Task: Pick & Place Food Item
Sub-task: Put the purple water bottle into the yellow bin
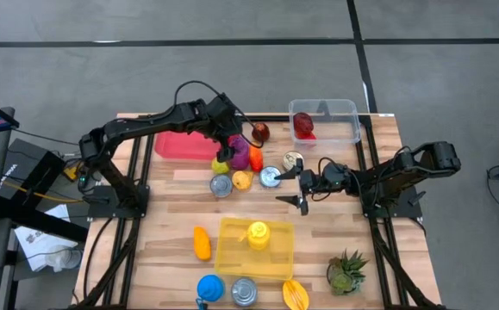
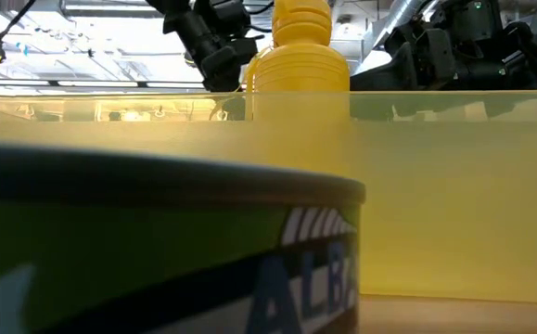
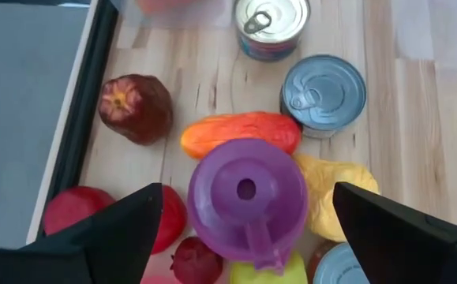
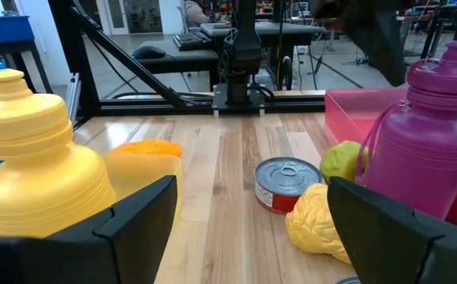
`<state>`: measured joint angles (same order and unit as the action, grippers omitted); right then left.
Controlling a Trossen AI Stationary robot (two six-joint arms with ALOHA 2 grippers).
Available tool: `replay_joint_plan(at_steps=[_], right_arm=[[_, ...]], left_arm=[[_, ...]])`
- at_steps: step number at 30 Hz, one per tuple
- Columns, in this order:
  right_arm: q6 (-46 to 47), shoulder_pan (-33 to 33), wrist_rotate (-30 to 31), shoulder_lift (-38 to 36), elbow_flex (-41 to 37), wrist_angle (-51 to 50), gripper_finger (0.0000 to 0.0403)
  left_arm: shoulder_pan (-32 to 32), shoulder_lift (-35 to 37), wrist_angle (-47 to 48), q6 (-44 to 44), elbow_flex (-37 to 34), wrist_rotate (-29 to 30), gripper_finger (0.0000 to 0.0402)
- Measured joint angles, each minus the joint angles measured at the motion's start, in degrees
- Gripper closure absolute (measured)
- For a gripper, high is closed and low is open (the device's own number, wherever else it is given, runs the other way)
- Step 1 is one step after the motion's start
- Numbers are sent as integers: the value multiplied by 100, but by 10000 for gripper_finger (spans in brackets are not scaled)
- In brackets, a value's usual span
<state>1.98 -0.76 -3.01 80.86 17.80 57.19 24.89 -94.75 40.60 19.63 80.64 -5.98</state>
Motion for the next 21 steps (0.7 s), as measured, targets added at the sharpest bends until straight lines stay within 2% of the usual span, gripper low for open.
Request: replay_joint_plan(at_steps=[21], right_arm=[[2, 0, -2, 0, 2, 4, 88]], left_arm=[[31, -157, -196, 60, -2, 5, 119]])
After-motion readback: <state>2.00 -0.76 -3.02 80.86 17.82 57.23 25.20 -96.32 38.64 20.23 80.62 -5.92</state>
